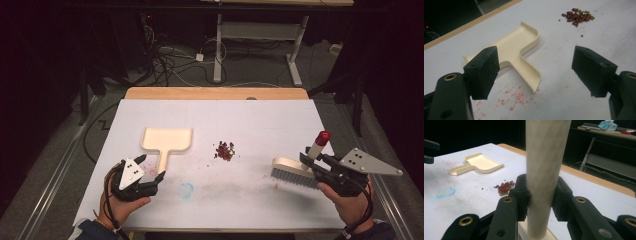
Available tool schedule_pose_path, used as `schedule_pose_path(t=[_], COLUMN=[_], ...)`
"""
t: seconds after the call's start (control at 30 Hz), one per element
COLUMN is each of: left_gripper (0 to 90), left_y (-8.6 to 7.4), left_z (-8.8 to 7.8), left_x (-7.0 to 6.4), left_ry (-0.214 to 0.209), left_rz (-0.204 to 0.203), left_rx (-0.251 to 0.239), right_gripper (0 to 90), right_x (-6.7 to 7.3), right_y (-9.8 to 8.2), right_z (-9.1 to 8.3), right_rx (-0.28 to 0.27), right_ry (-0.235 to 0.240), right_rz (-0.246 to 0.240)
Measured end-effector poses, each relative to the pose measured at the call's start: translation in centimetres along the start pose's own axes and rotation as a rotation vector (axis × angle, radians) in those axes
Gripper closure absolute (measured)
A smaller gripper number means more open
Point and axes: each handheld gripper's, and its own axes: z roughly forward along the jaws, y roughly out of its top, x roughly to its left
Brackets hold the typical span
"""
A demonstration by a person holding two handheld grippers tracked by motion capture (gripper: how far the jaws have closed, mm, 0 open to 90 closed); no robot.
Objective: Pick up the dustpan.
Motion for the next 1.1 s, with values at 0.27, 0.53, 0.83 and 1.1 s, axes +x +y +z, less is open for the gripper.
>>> schedule_pose_path(t=[0.27, 0.53, 0.83, 1.1], left_gripper=[20.9, 20.9, 22.6, 24.4], left_y=[-0.2, -0.2, -0.1, -0.2], left_z=[-0.1, -0.3, 1.9, 6.1], left_x=[0.2, 0.3, 1.3, 1.8], left_ry=[0.017, 0.015, 0.02, 0.012], left_rz=[-0.011, -0.031, -0.092, -0.222], left_rx=[0.027, 0.026, 0.115, 0.232], right_gripper=[70.0, 70.0, 70.1, 70.1], right_x=[-0.1, 0.0, 0.1, 0.1], right_y=[0.0, 0.0, 0.1, 0.1], right_z=[0.1, 0.0, 0.2, 0.3], right_rx=[-0.001, -0.009, -0.009, -0.01], right_ry=[-0.005, 0.002, -0.016, -0.028], right_rz=[-0.003, 0.004, 0.0, -0.002])
